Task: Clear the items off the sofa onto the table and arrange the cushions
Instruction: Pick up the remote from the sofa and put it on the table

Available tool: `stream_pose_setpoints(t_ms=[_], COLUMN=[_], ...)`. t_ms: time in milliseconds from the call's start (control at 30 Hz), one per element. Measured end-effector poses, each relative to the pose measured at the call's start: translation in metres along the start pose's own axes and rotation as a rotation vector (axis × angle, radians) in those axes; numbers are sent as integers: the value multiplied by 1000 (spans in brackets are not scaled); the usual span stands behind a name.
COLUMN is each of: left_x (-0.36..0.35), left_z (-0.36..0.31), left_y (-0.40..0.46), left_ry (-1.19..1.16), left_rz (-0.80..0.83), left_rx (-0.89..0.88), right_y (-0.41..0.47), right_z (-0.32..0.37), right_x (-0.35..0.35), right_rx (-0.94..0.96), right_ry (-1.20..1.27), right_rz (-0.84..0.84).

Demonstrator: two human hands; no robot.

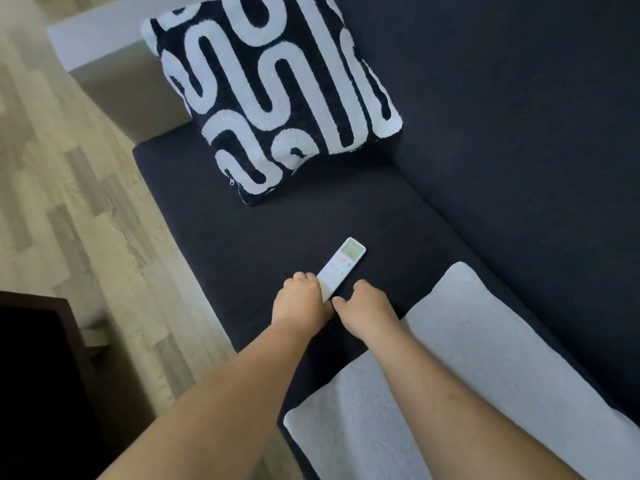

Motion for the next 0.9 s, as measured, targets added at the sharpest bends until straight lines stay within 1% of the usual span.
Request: stream_pose_setpoints(t_ms=[67, 200, 267, 367, 500, 633, 700, 767, 833, 900], left_x=[3, 3, 5, 11, 24, 46, 58, 63, 60, 53], left_z=[-1, 3, 15, 44, 99, 160, 195, 235, 269, 301], left_y=[-8, -37, -58, -93, -145, -207, -247, -292, -332, -371], left_ry=[-54, -280, -352, -398, -564, -733, -858, -970, -1057, -1186], left_rz=[9, -8, -62, -178, -289, -383, -456, -535, -589, -655], left_rx=[35, 127, 175, 212, 280, 278, 304, 407, 521, 561], right_y=[1, -4, -9, -28, -78, -139, -173, -213, -248, -287], right_z=[3, 4, 7, 24, 75, 128, 153, 175, 191, 208], right_x=[-7, -22, -34, -57, -84, -119, -146, -180, -212, -249], right_rx=[9, 40, 34, 33, 226, 408, 488, 554, 626, 720], right_ry=[42, 205, 327, 429, 364, 344, 302, 225, 119, -1], right_rz=[25, 33, 64, 186, 261, 342, 418, 504, 552, 567])
Point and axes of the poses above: each hand's wrist, its own y-axis towards the middle knuckle, its own x-axis out of the back of the hand, z = x × y, the point moved 4 cm from there along y, towards the middle knuckle, and after that the axes turned 8 degrees about -x, right-handed, at the moved point
